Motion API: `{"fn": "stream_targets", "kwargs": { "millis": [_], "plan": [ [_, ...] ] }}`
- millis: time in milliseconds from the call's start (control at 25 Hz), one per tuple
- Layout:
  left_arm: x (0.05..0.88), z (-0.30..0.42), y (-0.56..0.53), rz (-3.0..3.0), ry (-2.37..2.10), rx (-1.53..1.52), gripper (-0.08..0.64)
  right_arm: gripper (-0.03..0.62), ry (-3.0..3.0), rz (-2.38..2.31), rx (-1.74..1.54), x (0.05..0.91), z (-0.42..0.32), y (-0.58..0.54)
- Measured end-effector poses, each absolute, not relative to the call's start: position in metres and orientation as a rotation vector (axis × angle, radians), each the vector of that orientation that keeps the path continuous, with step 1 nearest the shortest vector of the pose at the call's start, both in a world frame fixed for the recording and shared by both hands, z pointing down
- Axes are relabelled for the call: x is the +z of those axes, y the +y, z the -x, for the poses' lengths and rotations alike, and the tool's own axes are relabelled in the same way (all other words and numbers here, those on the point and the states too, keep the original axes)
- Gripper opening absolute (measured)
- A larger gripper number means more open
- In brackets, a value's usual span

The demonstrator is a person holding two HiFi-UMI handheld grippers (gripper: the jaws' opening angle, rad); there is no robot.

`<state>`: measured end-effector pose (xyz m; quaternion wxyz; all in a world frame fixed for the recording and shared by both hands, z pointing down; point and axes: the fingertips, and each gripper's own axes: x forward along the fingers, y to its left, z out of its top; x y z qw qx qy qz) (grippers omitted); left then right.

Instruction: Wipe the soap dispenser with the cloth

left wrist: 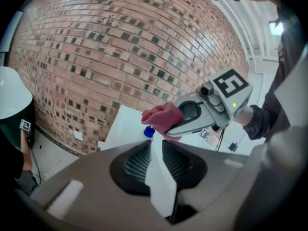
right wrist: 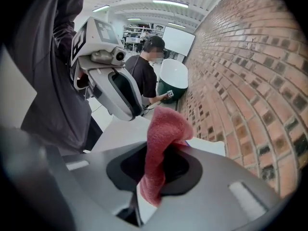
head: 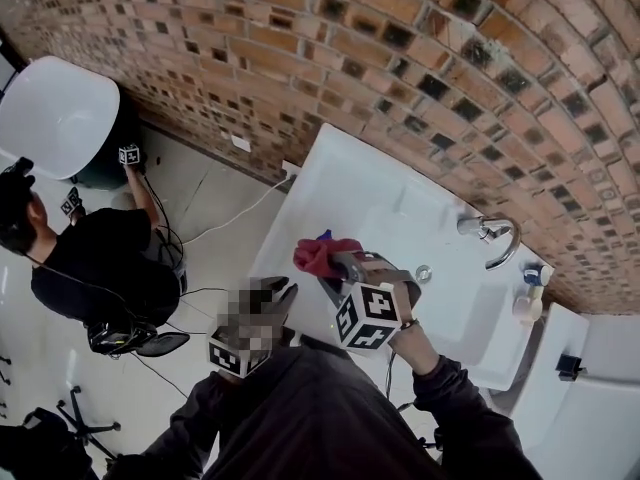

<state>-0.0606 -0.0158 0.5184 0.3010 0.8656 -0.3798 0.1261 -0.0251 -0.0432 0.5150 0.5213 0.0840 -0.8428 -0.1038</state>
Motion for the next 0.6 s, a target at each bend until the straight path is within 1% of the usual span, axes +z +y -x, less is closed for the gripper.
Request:
{"fn": "stream_targets", "kwargs": {
  "millis": [120,200,240,320,400,440,520,600],
  "plan": [
    [0.518,0.059,-0.019,-2.310,-0.991,0.342,0.077,0.058,-2.097,-0.254,-0.199,0.515,0.033,-0.035],
    [0.517,0.060,-0.020,-2.312,-0.988,0.345,0.077,0.058,-2.274,-0.371,-0.028,0.502,0.038,-0.033],
    [0.517,0.062,-0.021,-2.312,-0.988,0.347,0.077,0.058,-2.397,-0.462,0.130,0.494,0.037,-0.034],
    [0.518,0.065,-0.022,-2.311,-0.991,0.355,0.077,0.058,-2.634,-0.685,0.576,0.480,0.024,-0.042],
    [0.520,0.071,-0.023,-2.308,-0.997,0.369,0.077,0.058,-2.751,-0.906,1.055,0.477,0.003,-0.054],
    [0.521,0.073,-0.024,-2.308,-0.998,0.380,0.077,0.058,-2.756,-0.989,1.236,0.482,-0.008,-0.057],
    [0.525,0.077,-0.026,-2.308,-1.000,0.405,0.077,0.058,-2.714,-1.100,1.413,0.495,-0.024,-0.061],
    [0.528,0.079,-0.030,-2.311,-0.999,0.430,0.080,0.057,-2.678,-1.152,1.462,0.506,-0.032,-0.066]
  ]
}}
